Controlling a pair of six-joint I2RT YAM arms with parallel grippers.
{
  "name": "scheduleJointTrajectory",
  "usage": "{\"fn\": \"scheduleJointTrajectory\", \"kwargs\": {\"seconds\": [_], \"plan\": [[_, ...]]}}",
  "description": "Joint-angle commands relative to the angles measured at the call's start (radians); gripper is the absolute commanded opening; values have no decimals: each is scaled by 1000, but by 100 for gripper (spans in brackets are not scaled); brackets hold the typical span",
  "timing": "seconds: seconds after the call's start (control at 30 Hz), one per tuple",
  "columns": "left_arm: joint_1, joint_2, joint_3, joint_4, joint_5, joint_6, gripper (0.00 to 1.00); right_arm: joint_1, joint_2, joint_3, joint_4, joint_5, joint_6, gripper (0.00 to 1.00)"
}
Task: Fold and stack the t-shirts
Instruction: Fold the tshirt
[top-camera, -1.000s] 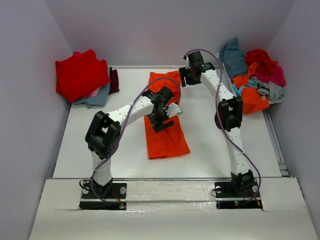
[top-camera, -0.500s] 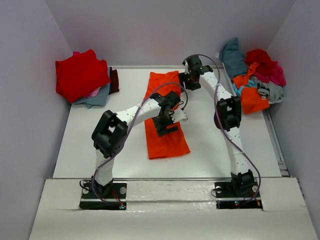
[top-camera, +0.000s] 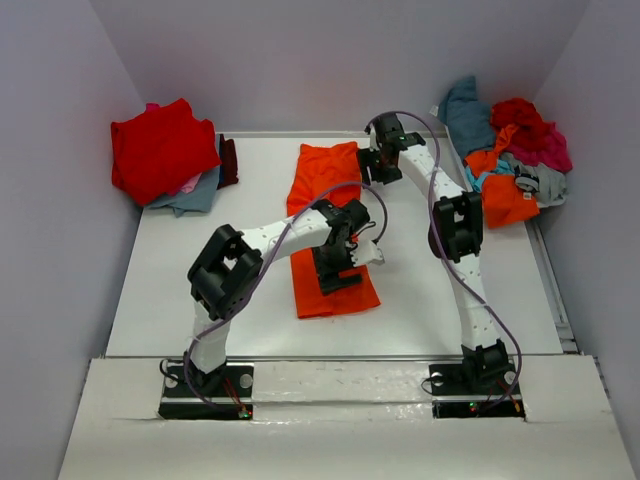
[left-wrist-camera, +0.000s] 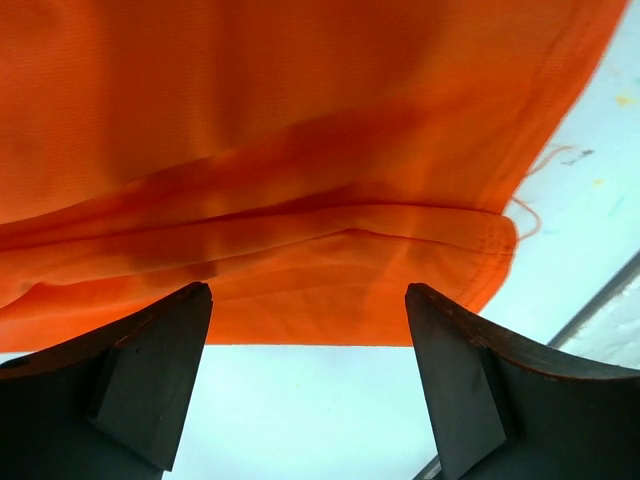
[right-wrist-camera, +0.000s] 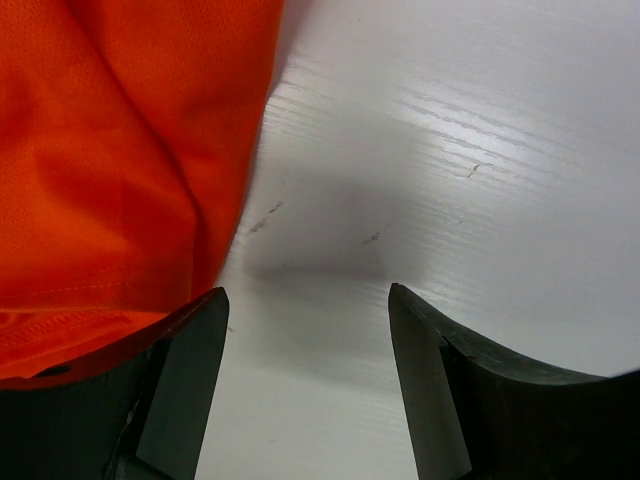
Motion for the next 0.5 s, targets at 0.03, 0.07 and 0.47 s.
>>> {"fn": "scheduleJointTrajectory", "kwargs": {"seconds": [0.03, 0.07, 0.47], "plan": [[-31, -29, -16, -70, 120, 38, 90, 4, -78, 8, 39, -4, -4, 71], [-31, -20, -11, -80, 140, 45, 90, 4, -69, 23, 23, -16, 0, 71], [-72, 41, 29, -119, 230, 76, 88, 4, -136, -35, 6, -61, 6, 71]]}}
